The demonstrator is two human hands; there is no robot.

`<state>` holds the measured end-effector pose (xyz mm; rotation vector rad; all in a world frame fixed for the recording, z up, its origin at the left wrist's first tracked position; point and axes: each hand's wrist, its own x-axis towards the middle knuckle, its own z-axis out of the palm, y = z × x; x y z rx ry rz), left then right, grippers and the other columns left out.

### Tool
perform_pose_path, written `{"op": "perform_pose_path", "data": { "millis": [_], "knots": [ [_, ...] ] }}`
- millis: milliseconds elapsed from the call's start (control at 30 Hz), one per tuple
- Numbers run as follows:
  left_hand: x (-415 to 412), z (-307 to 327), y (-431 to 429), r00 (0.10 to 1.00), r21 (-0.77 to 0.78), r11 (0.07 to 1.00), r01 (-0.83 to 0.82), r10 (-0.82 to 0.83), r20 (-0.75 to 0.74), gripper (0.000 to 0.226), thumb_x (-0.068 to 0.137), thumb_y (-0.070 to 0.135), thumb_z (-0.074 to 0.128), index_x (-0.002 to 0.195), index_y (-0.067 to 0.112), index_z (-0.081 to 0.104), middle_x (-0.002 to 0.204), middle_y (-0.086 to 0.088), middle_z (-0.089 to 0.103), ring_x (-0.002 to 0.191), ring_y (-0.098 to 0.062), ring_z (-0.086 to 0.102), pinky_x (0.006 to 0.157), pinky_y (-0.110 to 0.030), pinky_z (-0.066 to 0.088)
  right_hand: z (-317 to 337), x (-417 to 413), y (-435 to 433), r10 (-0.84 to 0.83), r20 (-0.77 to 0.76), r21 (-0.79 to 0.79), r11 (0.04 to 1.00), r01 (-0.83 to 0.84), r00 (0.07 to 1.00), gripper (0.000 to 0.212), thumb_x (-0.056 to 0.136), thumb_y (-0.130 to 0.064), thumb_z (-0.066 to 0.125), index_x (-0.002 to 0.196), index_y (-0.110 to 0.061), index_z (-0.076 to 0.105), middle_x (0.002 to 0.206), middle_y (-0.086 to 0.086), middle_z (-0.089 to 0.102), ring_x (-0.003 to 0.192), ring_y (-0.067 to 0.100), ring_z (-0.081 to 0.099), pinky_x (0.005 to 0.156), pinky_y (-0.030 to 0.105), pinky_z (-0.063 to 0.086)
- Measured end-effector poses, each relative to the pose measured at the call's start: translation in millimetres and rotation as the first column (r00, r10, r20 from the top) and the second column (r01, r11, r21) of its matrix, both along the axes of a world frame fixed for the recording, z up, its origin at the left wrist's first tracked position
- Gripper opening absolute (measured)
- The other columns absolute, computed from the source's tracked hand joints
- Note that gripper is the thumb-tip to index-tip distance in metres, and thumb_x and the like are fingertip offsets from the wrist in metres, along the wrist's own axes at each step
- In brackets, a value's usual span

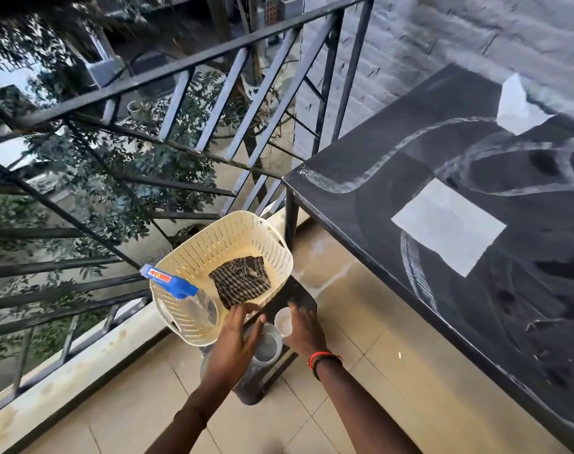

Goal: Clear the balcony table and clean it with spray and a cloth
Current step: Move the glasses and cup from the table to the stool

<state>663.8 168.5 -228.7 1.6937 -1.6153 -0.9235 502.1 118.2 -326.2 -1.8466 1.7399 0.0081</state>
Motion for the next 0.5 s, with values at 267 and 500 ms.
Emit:
{"op": "perform_pose_path", "data": {
  "millis": [267, 500],
  "knots": [
    [-8.0, 2.8, -0.3, 1.0, 0.032, 0.999, -0.005, 0.005, 0.006, 0.019, 0.093, 0.044, 0.044, 0.105, 0.031, 0.05, 0.108, 0.009, 0.056, 0.103, 0.002, 0.051, 0.088, -0.023, 0.044, 3.4, -8.8, 0.0, 0.035, 0.009, -0.009, 0.999, -0.035, 0.999, 0.098, 0.068, -0.027, 0.078, 0.147, -0.02, 0.02, 0.139, 0.011, 0.042, 0.131, 0.029, 0.033, 0.105, 0.041, 0.038],
    [-16.1, 10.3, -0.7, 1.0, 0.041, 0.999, -0.014, 0.013, 0.016, 0.02, 0.093, 0.042, 0.046, 0.109, 0.03, 0.049, 0.111, 0.009, 0.055, 0.102, -0.004, 0.053, 0.087, -0.026, 0.046, 17.3, -16.9, 5.1, -0.015, 0.025, -0.039, 0.999, 0.016, 1.0, 0.097, 0.068, -0.024, 0.078, 0.147, -0.02, 0.022, 0.14, 0.009, 0.04, 0.129, 0.026, 0.036, 0.104, 0.039, 0.04]
  ]
}}
